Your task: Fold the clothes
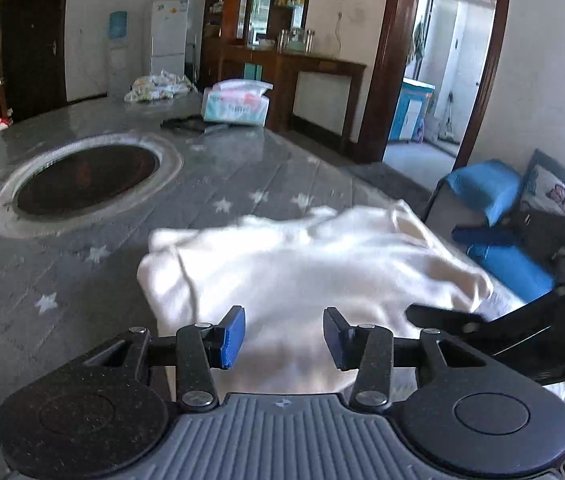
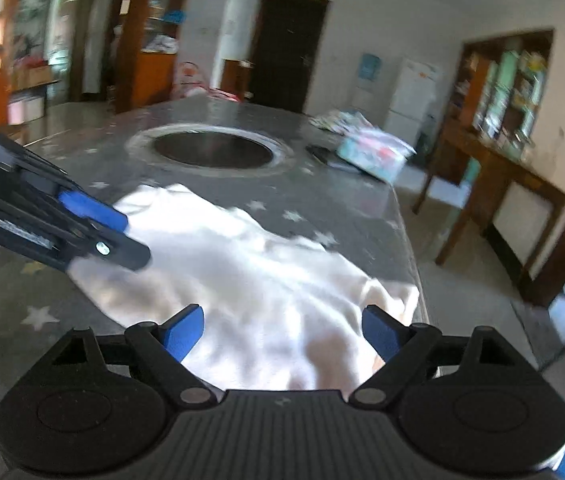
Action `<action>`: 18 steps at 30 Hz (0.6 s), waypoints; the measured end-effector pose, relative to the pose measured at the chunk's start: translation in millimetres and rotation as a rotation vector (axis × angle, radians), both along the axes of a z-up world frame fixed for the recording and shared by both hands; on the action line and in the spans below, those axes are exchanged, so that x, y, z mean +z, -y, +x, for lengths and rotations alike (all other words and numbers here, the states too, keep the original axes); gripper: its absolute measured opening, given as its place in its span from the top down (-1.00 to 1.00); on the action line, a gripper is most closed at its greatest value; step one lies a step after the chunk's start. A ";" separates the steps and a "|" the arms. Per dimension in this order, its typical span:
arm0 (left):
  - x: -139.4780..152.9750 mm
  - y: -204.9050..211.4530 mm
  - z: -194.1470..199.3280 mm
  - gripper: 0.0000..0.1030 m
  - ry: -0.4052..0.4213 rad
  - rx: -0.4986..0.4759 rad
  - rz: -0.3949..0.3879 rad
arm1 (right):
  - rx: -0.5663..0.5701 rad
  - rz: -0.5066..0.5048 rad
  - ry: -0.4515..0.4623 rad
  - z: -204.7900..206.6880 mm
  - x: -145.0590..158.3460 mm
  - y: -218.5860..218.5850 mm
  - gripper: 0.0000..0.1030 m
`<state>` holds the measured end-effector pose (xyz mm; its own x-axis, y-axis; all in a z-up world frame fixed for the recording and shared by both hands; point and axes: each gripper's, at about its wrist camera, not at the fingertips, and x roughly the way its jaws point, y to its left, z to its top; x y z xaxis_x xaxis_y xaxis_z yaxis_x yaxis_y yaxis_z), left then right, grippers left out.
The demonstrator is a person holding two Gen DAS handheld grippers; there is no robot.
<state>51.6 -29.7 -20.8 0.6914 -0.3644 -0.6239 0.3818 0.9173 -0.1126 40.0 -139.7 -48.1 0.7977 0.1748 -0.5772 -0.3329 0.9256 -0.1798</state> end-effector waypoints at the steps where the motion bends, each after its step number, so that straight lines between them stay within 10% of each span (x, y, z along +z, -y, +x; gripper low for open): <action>1: 0.2 2.4 0.9 0.03 0.001 -0.003 0.003 | -0.012 0.008 -0.016 1.7 -2.7 2.5 -0.71; 18: -10.7 -10.4 -1.1 -0.08 -0.041 0.063 -0.005 | 0.015 0.150 -0.122 81.0 17.0 -19.0 -0.79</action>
